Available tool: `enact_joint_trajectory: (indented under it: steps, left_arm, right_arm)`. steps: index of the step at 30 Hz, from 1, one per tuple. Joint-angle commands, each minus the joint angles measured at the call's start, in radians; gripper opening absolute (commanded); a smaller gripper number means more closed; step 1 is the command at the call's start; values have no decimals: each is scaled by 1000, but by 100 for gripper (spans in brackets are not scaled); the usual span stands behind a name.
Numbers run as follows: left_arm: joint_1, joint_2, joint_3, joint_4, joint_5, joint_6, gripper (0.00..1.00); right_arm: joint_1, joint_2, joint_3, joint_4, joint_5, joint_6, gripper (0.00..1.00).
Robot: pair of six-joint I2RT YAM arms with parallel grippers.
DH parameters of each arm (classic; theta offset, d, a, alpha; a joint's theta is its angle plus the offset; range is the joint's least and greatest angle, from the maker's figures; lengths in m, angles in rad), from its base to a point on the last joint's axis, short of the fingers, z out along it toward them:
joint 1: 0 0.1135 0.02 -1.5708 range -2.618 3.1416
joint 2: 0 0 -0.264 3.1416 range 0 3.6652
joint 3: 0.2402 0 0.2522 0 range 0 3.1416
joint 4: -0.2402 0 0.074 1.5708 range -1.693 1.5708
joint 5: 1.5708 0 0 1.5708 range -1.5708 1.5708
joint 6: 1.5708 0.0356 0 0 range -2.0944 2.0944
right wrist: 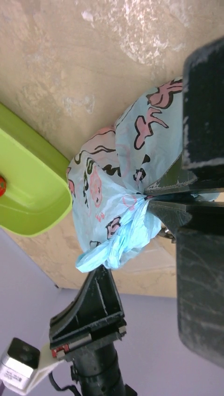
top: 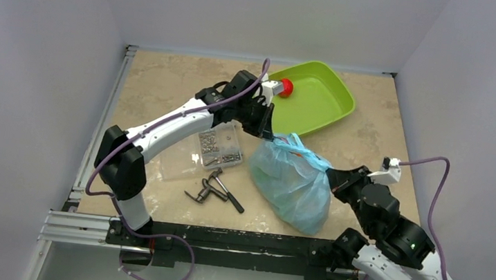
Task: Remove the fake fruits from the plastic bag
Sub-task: Untie the plastic bag at the center of the board.
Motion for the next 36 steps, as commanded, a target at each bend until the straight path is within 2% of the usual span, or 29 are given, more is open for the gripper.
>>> enact_joint_trajectory:
  steps: [1,2,3,5,7,9,10,12,15,17,20,26,28,30,31,32,36]
  left_arm:
    - [16,13,-6,19,31,-36,0]
    - [15,13,-6,23,45,-39,0]
    - [15,11,-7,29,56,-41,0]
    - [15,9,-7,38,77,-43,0]
    - [13,3,-11,52,100,-44,0]
    - [14,-5,-17,61,106,-44,0]
    - [11,-12,-22,64,105,-42,0]
    - [12,-21,-23,66,97,-34,0]
    - [11,-31,-22,66,97,-33,0]
    - [11,-35,-24,66,97,-32,0]
    - [11,-41,-22,60,90,-22,0]
    - [-9,-108,-28,54,3,53,1]
    - [-27,-150,-50,78,-24,83,20]
    - [-49,-188,-73,103,-61,112,44]
    - [-62,-207,-81,110,-78,130,51]
    - [-76,-224,-89,116,-101,151,57]
    - [-149,-301,-144,183,-223,236,68]
  right_arm:
    - [-2,40,36,-89,132,58,7]
    - [-2,69,62,-107,128,37,14]
    - [-2,97,83,-110,118,5,25]
    - [-2,158,114,-30,37,-135,49]
    - [-2,246,156,29,-66,-254,66]
    - [-4,335,215,37,-138,-345,77]
    - [-3,387,253,6,-143,-371,81]
    - [-2,481,322,-55,-123,-418,94]
    - [-3,615,383,-120,-131,-499,97]
    - [-2,699,424,-196,-52,-489,97]
    - [-2,776,461,-252,19,-469,92]
    - [-2,670,395,-105,-44,-486,90]
    - [-2,617,364,-52,-95,-488,90]
    - [-2,562,345,-22,-118,-474,91]
    - [-2,532,339,-22,-116,-456,91]
    - [-2,503,332,-27,-109,-430,92]
    - [-2,361,286,-21,-64,-346,92]
